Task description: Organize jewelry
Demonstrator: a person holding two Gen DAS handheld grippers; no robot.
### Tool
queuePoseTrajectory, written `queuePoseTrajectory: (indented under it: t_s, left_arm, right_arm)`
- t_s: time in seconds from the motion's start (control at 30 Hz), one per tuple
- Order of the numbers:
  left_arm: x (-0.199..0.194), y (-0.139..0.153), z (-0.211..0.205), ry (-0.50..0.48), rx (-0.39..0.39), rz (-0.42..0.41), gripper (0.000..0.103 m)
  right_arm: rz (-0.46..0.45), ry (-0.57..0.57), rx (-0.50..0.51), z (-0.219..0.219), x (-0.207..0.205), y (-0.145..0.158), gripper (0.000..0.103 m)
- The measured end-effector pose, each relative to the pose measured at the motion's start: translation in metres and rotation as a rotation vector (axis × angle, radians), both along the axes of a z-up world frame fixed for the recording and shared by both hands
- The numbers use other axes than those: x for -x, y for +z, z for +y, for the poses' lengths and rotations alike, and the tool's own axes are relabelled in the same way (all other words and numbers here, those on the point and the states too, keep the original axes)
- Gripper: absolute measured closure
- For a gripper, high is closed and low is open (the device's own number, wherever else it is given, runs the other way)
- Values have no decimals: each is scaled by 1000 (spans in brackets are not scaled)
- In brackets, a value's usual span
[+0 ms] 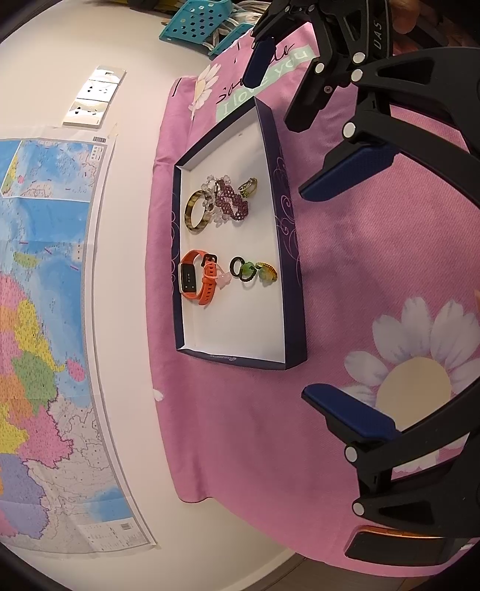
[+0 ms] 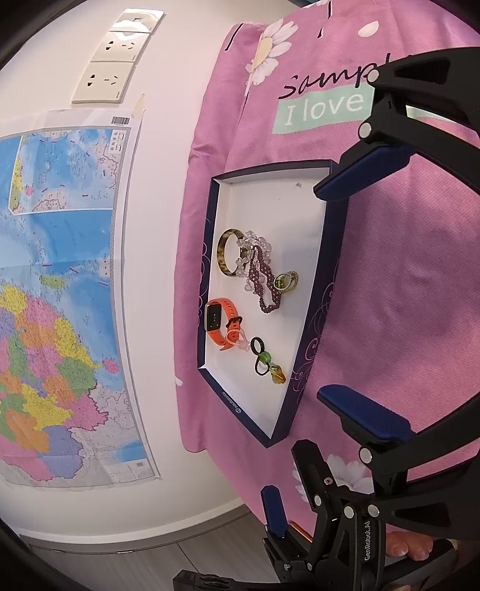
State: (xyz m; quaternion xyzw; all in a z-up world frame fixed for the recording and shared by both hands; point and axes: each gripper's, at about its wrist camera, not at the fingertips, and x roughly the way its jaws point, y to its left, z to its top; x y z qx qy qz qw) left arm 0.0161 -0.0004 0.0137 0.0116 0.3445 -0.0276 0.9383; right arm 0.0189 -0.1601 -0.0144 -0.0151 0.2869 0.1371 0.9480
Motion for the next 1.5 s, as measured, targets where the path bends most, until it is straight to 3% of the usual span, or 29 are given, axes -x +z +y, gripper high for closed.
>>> queuePoseTrajectory:
  t_s: [1.5]
  left_arm:
    - [1,-4,-1,-7,6,7,6]
  right_arm:
    - [20,-4,-3,3,-2,-4,7]
